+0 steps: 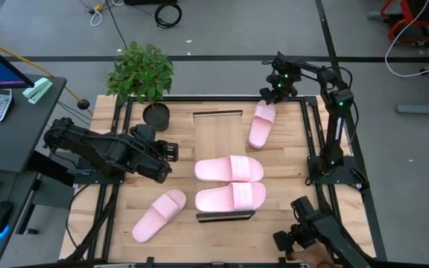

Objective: Pick and place slides into the shelf
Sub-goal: Put the top pink slipper on the shelf

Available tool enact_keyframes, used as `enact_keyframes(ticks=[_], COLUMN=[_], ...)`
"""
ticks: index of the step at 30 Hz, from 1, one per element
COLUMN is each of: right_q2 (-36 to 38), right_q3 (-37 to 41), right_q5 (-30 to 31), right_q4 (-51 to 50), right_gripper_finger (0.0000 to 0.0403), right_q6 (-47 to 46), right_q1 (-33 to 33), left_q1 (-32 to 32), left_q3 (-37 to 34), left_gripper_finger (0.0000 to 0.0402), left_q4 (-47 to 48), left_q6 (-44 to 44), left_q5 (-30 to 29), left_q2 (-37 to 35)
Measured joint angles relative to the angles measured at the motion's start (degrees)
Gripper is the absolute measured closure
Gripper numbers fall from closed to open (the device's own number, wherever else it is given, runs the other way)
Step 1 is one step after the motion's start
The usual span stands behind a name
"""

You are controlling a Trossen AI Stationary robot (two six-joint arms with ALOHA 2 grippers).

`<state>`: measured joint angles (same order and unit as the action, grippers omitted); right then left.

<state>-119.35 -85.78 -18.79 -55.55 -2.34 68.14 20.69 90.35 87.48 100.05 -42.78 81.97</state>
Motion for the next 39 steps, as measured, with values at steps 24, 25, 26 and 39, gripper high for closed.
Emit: enact_keyframes(ticks=[24,25,26,39], right_q2=[-4.37,-4.37,-4.37,8.07], right_q3=[0.02,0.02,0.02,0.15], right_q5=[-10.24,-10.24,-10.26,-6.81], right_q4=[1.29,1.33,1.33,7.1], right_gripper_finger=[0.0373,0.0373,0.0373,0.0373], right_q6=[9.44,9.57,9.59,6.37], right_q1=[-2.14,-2.16,-2.18,-2.35], left_q1=[0.0,0.0,0.0,0.0], left_q3=[0.0,0.0,0.01,0.0], left_gripper_finger=[0.0294,0.0294,0.0294,0.0294], left_q4=[-0.61,-0.61,-0.61,-0.41], left_q6=[2.8,2.8,2.8,0.84], left_q5=[0.23,0.23,0.23,-1.17], left_q2=[0.02,0.01,0.01,0.02])
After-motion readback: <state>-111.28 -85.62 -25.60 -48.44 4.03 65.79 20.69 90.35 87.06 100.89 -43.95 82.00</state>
